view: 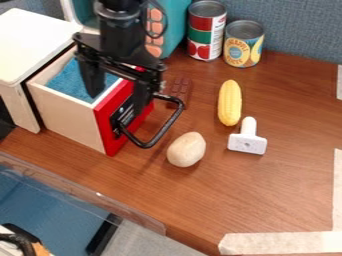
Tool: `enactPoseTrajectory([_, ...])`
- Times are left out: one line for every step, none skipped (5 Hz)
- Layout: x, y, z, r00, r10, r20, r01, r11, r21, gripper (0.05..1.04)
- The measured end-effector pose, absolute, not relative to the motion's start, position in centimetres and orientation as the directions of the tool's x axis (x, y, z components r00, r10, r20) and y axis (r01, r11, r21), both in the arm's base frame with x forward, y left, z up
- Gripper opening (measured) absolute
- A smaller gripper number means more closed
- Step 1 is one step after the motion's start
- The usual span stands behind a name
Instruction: Picked the white object and placed it inside the drawer
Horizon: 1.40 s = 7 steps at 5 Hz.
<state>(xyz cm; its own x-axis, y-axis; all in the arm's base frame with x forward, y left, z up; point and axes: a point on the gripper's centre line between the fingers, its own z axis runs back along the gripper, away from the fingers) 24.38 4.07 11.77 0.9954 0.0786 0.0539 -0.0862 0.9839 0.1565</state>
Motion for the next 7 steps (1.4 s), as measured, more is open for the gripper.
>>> enactPoseTrajectory([24.8, 2.3, 11.1, 0.994, 0.091, 0.053, -0.096, 0.989, 0.114, 1.001])
enactPoseTrajectory([25.6, 0.6, 10.6, 0.992, 0.109, 0.065, -0.114, 0.990, 0.078, 1.001])
enactPoseTrajectory([26.6, -1.3, 9.9, 0.986, 0.151, 0.076, -0.154, 0.987, 0.042, 1.001])
enactPoseTrajectory([28.1, -2.8, 9.7, 0.979, 0.176, 0.098, -0.176, 0.984, -0.008, 1.001])
enactPoseTrajectory([29.5, -4.4, 9.0, 0.980, 0.170, 0.105, -0.168, 0.985, -0.024, 1.001])
enactPoseTrajectory([30.6, -5.2, 7.9, 0.977, 0.190, 0.095, -0.186, 0.982, -0.042, 1.001])
enactPoseTrajectory([31.2, -6.1, 6.1, 0.977, 0.197, 0.079, -0.194, 0.980, -0.040, 1.001])
